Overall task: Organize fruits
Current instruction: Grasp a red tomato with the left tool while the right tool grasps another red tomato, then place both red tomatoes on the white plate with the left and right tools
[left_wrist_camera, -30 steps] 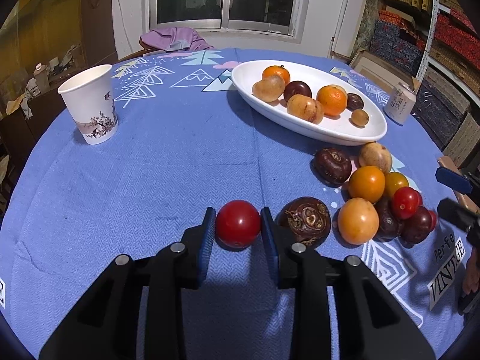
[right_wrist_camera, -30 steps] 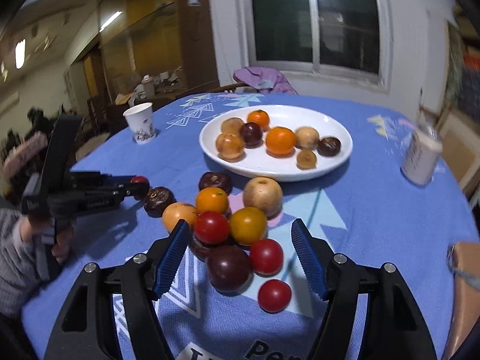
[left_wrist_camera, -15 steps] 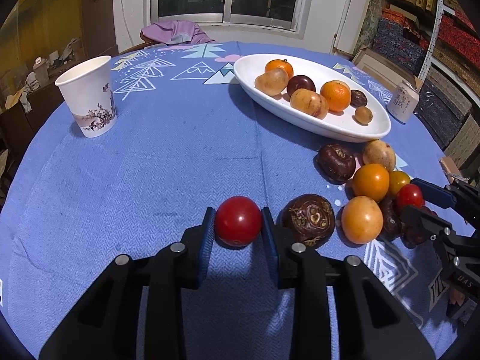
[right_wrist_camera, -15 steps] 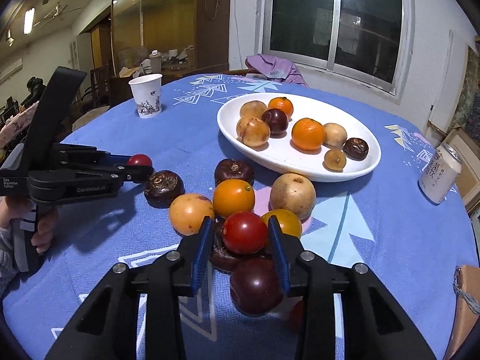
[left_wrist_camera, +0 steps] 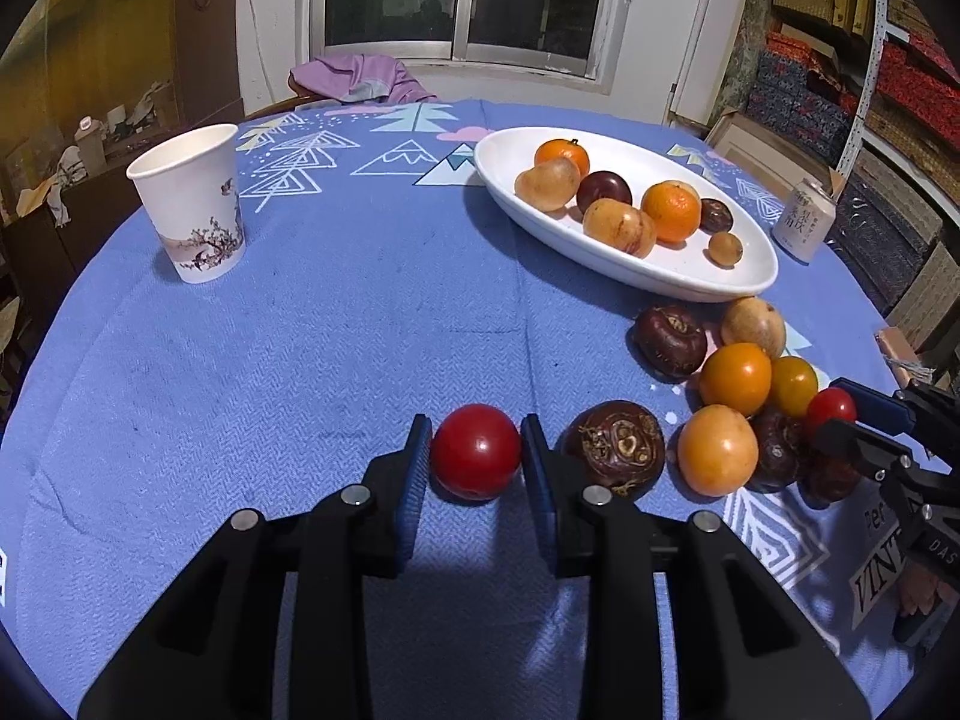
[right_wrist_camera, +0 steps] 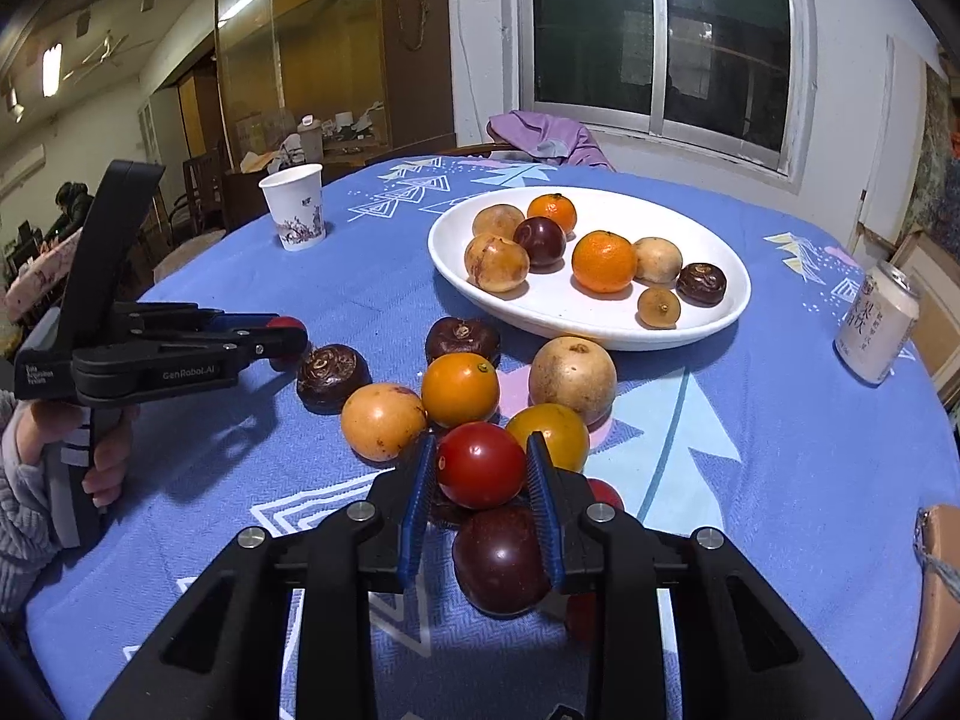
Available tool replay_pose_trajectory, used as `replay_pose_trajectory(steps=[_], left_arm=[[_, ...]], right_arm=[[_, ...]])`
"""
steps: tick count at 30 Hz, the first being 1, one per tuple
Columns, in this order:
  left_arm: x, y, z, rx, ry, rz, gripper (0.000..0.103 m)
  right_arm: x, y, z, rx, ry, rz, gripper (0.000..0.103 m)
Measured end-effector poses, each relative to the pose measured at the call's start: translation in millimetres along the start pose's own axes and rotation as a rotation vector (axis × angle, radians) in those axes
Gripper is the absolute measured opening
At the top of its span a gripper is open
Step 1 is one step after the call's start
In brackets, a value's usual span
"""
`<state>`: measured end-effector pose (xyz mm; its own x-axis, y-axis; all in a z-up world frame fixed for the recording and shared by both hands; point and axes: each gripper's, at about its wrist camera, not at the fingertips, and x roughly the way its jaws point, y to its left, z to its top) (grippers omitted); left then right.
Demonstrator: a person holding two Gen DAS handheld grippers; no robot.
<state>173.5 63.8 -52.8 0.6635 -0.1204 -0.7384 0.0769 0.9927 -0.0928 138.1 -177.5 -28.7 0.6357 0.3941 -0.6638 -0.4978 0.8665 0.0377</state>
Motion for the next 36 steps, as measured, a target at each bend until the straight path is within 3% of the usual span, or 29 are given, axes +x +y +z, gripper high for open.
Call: replay_pose_trajectory(steps=[12,18,23,30,33,36], left_arm=[[4.6,9.0,-2.4,-0.038,0.029,-0.022,0.029],[-8.5,6.4,0.7,-0.031,-0.035,-0.024,0.028],[-26.2,-4.8,16.6,-0.024,-0.096,-0.039,0.028],[-12.2,-64.8,78.5,0.034,-0.1,-0.118,0.028],[10.2,-96.6,91.9,0.055,-0.067,-0.168,0.028],[33.3,-123.0,96.1,0.104,-0.043,-0.166,0.028]], right_arm=[[0.6,-1.8,-1.2,0.011,0.003,0.004,0.031],[-4.2,-7.5,0.7,0.041,-0.014,0.013,0.031],[-23.5,-29.1,11.8,0.122,-0.083,0.027,0.031],[-15.1,-79.0,59.4,0.274,-0.088,0.045,0.031],[3.6,-98.8,81.8,0.337,-0.082,0.054,0.031],[26.3,-115.0,97.7,0.369,-0.066,0.056,0.031]])
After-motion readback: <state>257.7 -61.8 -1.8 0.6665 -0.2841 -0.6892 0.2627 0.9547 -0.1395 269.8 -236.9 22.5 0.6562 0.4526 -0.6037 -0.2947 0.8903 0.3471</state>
